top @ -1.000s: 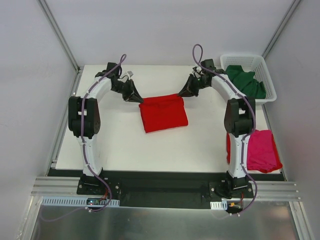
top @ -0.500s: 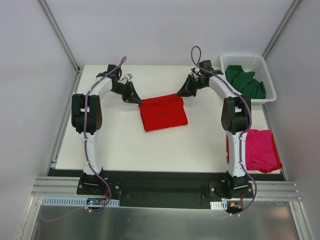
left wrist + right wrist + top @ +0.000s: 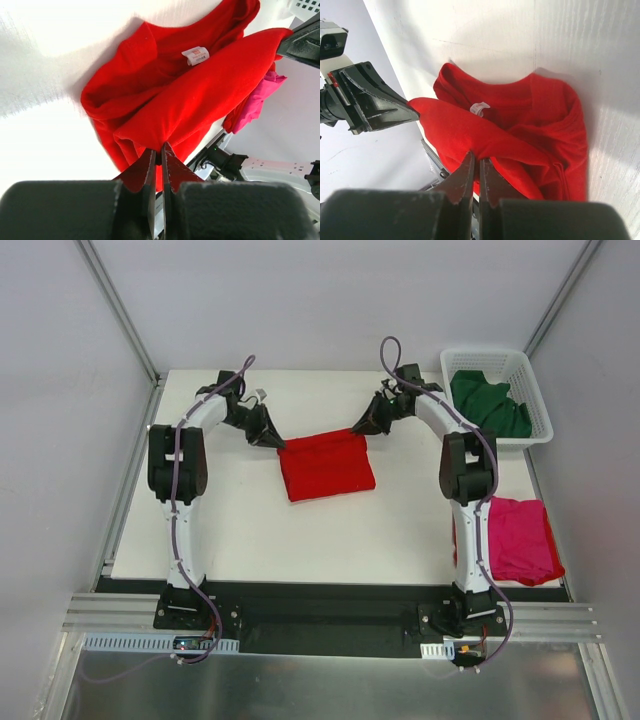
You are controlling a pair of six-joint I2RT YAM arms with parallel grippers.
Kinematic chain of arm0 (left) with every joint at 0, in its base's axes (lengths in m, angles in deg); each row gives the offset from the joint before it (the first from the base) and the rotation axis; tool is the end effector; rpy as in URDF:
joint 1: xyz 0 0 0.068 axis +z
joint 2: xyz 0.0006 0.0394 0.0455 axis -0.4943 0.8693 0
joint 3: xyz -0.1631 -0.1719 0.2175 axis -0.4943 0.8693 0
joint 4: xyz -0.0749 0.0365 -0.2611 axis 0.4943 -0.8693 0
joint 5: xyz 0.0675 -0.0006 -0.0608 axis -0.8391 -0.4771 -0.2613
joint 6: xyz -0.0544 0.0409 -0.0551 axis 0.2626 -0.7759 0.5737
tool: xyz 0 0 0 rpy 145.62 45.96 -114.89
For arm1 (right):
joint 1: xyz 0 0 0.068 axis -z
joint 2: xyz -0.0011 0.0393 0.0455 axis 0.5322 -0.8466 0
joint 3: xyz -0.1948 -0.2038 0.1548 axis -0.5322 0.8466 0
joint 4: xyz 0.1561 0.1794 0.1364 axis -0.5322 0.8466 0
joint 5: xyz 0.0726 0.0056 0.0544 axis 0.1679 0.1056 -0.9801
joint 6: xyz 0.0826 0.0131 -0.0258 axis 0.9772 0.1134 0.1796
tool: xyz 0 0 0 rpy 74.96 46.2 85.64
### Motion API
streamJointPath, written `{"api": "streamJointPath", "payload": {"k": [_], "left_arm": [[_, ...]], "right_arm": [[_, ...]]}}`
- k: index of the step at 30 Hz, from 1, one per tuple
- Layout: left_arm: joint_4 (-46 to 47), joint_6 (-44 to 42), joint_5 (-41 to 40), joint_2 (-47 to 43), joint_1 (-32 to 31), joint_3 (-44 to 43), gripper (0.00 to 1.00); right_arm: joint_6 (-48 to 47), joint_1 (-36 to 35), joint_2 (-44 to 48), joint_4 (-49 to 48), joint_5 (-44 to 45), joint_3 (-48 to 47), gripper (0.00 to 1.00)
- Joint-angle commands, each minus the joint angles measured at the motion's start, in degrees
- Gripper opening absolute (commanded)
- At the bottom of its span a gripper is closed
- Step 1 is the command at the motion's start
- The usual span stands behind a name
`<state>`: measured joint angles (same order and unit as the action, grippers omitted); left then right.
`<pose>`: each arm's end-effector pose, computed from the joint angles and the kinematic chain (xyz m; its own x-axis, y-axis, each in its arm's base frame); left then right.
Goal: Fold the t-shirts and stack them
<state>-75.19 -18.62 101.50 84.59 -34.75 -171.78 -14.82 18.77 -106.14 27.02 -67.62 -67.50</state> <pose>0.5238 -0.1048 0.1878 -0.9713 -0.1877 -0.1460 0.0002 0.6135 -0.7897 0.5563 0.1862 0.1911 -0.9436 0.0724 -0.3230 -0.2013 0.6490 0.7337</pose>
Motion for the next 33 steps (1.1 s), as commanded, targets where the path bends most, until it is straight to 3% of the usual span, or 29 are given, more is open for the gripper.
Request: {"api": "streamJointPath", "payload": {"k": [1,2,3,4,5,10,15,19,21,25,33], "left_arm": [[-1.39,-1.73,1.17,1.33,0.91,-2.20,0.19],[-1.57,-1.73,0.82,1.24,0.91,-2.29,0.99],[-1.57,-1.73,-0.06,1.07,0.99,-2.46,0.99],[-2.09,-1.73,-0.59,0.63,1.08,-2.38,0.99],[-2.27,-1.82,-1.11,-0.94,1.17,-2.38,0.99],[-2.71,-2.17,-4.90,-10.26,0.91,-0.53,0.99],[-2.62,-0.77,-2.79,-11.86,0.12,-0.09,0.99],[-2.10,-0.41,-2.34,-15.89,-0.94,2.62,0.99],[-1.57,-0.41,-3.49,-19.40,-0.76,6.49,0.99],[1.06,-0.15,-3.06,-25.55,-0.41,17.62,0.99],[8.89,5.74,0.46,-41.64,-0.32,35.05,0.99]], "right_arm": [[1.10,0.29,-0.57,-1.53,-0.81,-2.55,0.07],[0.14,0.38,0.21,-1.26,-0.46,-2.29,0.22],[-0.56,0.38,1.09,-0.91,1.89,-1.85,0.43],[-1.44,0.29,2.40,-0.21,3.74,-0.54,0.81],[-2.23,0.38,3.72,-0.03,5.59,0.25,0.97],[-7.60,-1.19,14.17,-0.29,11.76,4.82,0.96],[-5.23,-4.80,17.00,-5.12,7.91,8.52,0.97],[-2.24,-7.87,16.30,-9.26,4.38,6.77,0.89],[-2.50,-9.80,14.02,-8.39,4.20,4.75,0.89],[-3.99,-12.27,11.64,-9.34,5.25,7.10,1.00],[-6.72,-14.12,7.70,-11.55,5.35,16.69,0.96]]}}
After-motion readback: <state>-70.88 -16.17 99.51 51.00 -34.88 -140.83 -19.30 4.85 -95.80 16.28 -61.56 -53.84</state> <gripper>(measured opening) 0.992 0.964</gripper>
